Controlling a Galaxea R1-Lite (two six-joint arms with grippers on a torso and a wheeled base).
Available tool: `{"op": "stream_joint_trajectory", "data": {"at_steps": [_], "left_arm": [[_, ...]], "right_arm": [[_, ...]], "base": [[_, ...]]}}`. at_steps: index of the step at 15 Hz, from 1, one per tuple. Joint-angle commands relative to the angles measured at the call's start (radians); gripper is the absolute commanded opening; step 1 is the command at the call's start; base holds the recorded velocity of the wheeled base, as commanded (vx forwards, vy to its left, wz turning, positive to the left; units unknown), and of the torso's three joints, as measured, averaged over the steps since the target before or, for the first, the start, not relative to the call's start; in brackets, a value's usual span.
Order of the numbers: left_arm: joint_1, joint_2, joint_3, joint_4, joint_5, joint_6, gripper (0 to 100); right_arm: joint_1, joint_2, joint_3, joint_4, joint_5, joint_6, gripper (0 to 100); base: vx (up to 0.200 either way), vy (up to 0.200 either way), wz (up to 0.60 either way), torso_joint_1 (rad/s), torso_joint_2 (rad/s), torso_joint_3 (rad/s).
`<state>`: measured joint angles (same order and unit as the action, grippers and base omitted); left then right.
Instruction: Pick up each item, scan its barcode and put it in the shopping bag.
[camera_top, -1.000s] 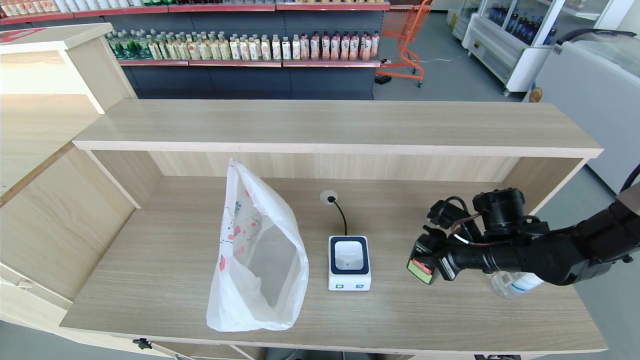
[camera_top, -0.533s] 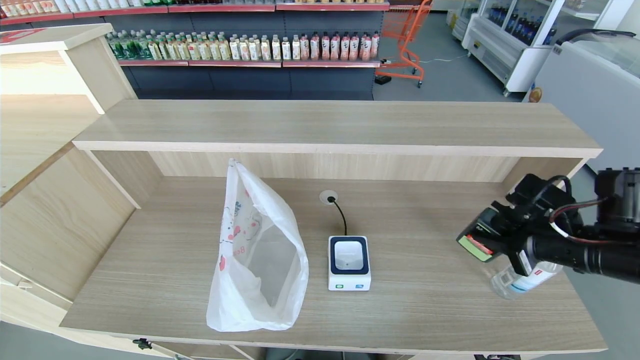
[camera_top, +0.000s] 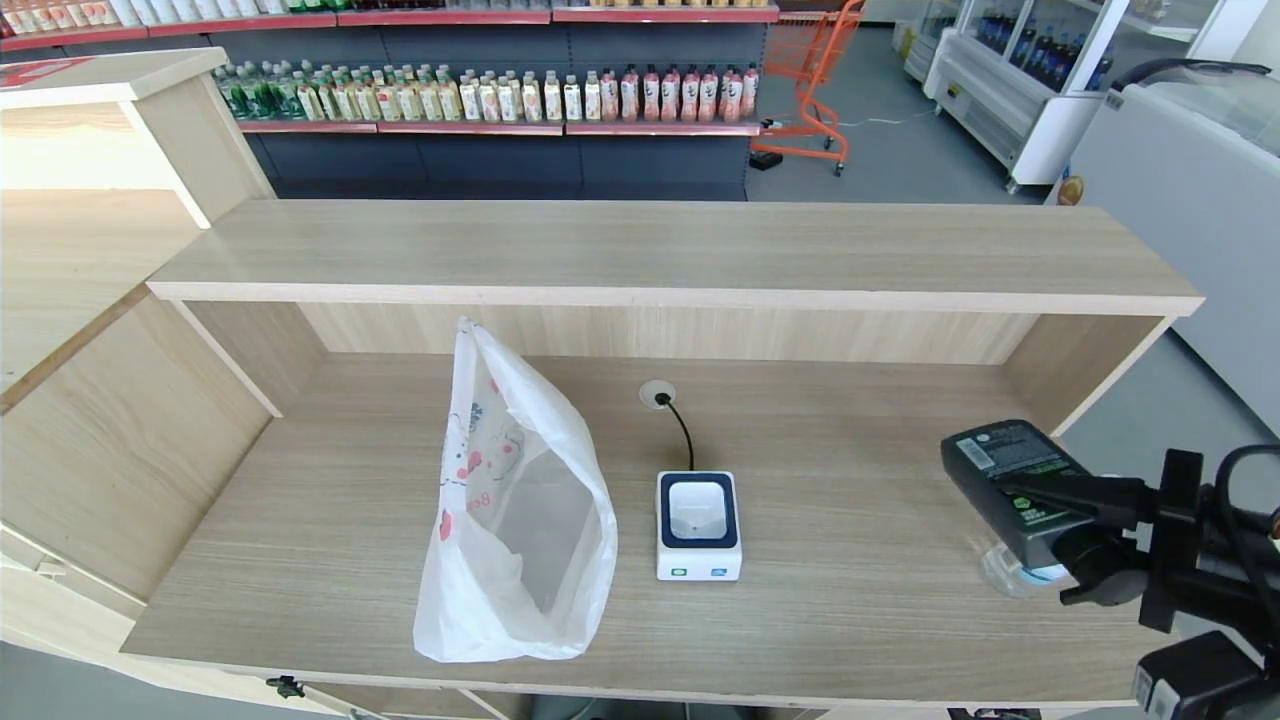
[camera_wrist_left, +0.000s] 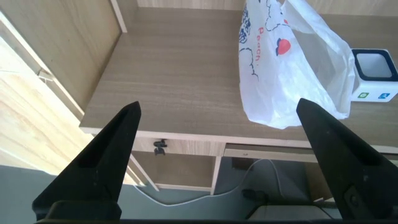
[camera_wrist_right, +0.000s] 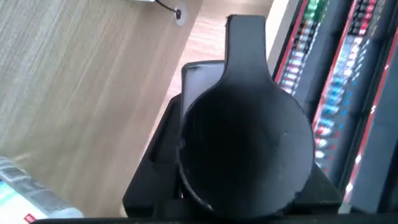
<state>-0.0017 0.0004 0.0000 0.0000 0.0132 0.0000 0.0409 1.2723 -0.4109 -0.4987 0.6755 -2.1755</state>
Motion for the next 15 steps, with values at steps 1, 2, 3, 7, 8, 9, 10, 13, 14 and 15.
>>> {"op": "stream_joint_trajectory", "data": {"at_steps": [1, 2, 3, 7, 8, 9, 10, 13, 14, 15], "left_arm": [[0.000, 0.000, 0.000, 0.000, -0.001, 0.000, 100], [0.000, 0.000, 0.000, 0.000, 0.001, 0.000, 100], [0.000, 0.000, 0.000, 0.000, 0.001, 0.000, 100], [0.000, 0.000, 0.000, 0.000, 0.001, 0.000, 100], [0.000, 0.000, 0.000, 0.000, 0.001, 0.000, 100], [0.000, 0.000, 0.000, 0.000, 0.001, 0.000, 100], [0.000, 0.000, 0.000, 0.000, 0.001, 0.000, 100], [0.000, 0.000, 0.000, 0.000, 0.001, 0.000, 100], [0.002, 0.000, 0.000, 0.000, 0.001, 0.000, 100], [0.000, 0.000, 0.000, 0.000, 0.001, 0.000, 100]], "right_arm": [[0.154, 0.117, -0.022, 0.121, 0.016, -0.268, 0], [0.203, 0.151, -0.025, 0.123, 0.021, -0.342, 0], [0.231, 0.174, -0.032, 0.123, 0.030, -0.363, 0], [0.410, 0.372, -0.109, 0.046, 0.199, -0.524, 0], [0.424, 0.383, -0.112, 0.042, 0.207, -0.540, 0], [0.429, 0.386, -0.117, 0.039, 0.208, -0.543, 0], [0.458, 0.406, -0.141, -0.018, 0.211, -0.543, 0], [0.516, 0.444, -0.189, -0.123, 0.213, -0.520, 0], [0.527, 0.455, -0.201, -0.123, 0.214, -0.520, 0], [0.542, 0.463, -0.209, -0.123, 0.216, -0.518, 0]], "base": [[0.000, 0.000, 0.00, 0.000, 0.00, 0.000], [0.000, 0.000, 0.00, 0.000, 0.00, 0.000], [0.000, 0.000, 0.00, 0.000, 0.00, 0.000], [0.000, 0.000, 0.00, 0.000, 0.00, 0.000], [0.000, 0.000, 0.00, 0.000, 0.00, 0.000], [0.000, 0.000, 0.00, 0.000, 0.00, 0.000], [0.000, 0.000, 0.00, 0.000, 0.00, 0.000], [0.000, 0.000, 0.00, 0.000, 0.00, 0.000], [0.000, 0.000, 0.00, 0.000, 0.00, 0.000], [0.000, 0.000, 0.00, 0.000, 0.00, 0.000]]}}
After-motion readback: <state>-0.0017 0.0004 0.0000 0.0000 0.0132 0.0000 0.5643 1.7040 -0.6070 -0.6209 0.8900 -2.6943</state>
